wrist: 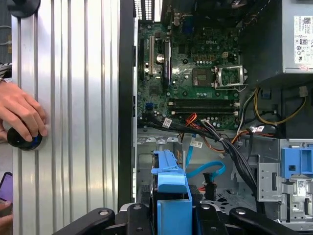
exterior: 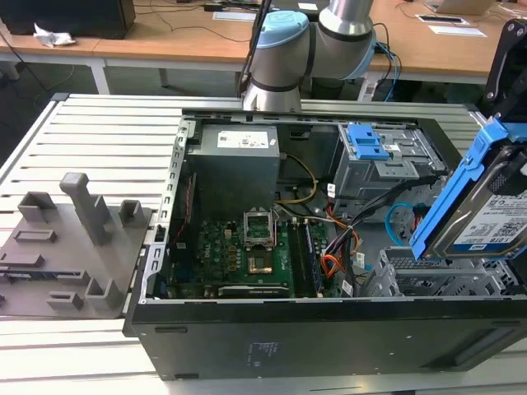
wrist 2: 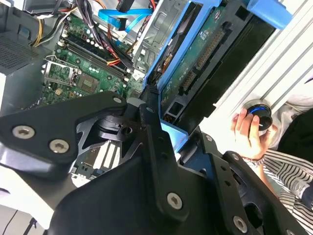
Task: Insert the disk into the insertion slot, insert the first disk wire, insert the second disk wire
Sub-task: 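Insert the disk into the insertion slot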
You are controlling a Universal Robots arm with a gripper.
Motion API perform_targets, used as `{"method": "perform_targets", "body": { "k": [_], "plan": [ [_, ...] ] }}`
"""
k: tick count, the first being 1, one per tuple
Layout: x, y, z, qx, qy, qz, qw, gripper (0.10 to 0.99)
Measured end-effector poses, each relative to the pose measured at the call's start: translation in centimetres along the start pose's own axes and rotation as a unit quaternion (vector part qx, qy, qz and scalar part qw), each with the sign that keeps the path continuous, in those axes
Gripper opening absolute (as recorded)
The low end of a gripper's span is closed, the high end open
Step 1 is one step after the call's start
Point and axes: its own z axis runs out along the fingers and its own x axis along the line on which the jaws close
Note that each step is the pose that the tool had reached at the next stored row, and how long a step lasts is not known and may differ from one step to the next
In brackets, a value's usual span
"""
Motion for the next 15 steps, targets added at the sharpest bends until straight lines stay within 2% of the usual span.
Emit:
{"method": "perform_targets", "body": {
  "k": [15],
  "plan": [
    [0.0, -0.03, 0.91, 0.0, 0.0, 0.0, 1.0, 0.365]
  ]
}}
